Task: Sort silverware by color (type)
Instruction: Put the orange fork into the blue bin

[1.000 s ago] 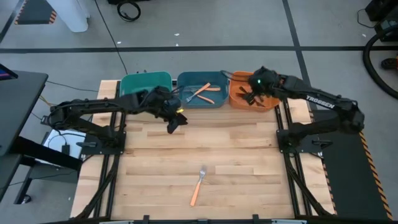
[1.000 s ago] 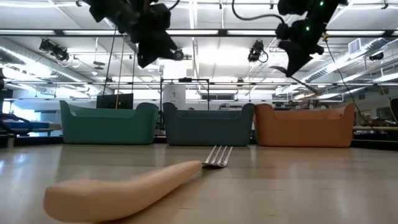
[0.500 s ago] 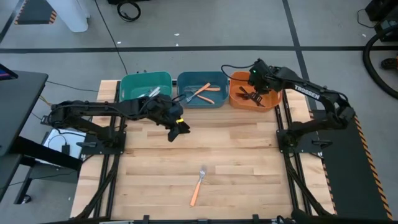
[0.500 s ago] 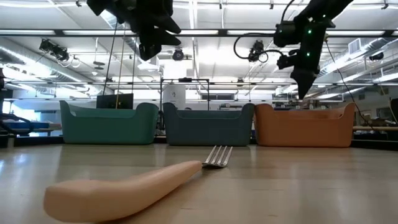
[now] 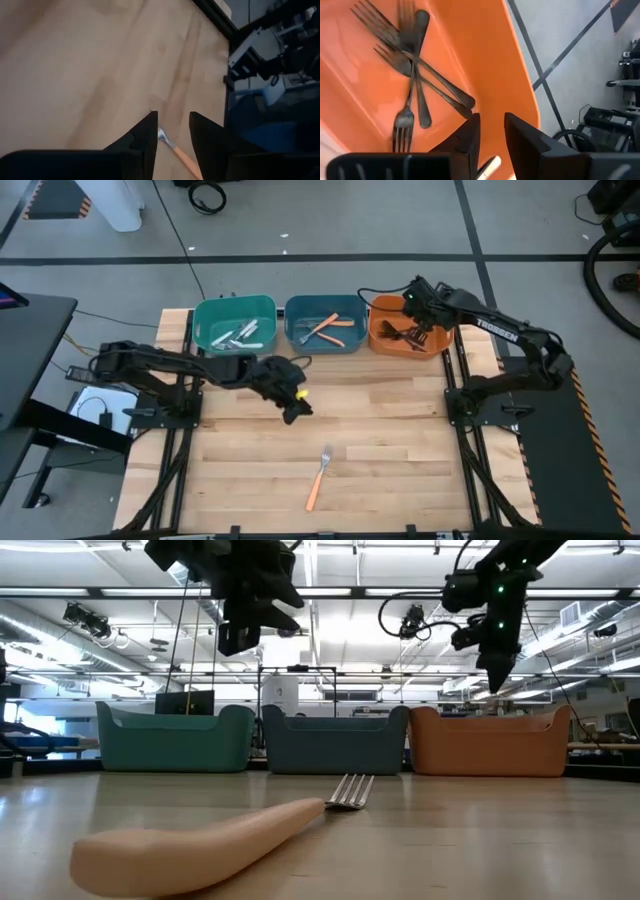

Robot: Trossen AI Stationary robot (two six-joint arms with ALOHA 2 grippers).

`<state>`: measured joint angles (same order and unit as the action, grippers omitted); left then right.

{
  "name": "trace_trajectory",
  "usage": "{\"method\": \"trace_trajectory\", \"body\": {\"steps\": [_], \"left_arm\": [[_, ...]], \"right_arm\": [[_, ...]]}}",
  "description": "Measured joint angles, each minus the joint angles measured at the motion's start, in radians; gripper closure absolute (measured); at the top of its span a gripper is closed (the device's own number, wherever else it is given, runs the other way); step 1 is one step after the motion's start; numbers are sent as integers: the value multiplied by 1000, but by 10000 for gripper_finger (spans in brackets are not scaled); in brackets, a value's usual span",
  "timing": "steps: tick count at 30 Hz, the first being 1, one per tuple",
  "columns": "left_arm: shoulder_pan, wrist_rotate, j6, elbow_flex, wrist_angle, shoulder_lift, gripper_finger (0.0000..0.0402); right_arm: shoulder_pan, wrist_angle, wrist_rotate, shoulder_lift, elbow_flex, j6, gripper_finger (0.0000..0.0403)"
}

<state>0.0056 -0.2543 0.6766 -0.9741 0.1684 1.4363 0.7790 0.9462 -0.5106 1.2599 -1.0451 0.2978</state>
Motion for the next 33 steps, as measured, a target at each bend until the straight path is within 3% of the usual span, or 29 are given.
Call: {"method": "trace_trajectory", "body": {"steps": [11,19,27,33], "left_arm": [[-138,6,169,0,-32,89,280],[-213,12,278,0,-38,91,287],[-308,103,308,-1,-55,140,291],[-360,139,307,-1,-207,226,292]], "right_arm": [[-66,91,73,-142,0,-270,305],[-178,179,268,-158,-1,-592,305],[-314,176,390,-147,-1,-853,305],[-430,168,479,-148,-1,-970,305]]}}
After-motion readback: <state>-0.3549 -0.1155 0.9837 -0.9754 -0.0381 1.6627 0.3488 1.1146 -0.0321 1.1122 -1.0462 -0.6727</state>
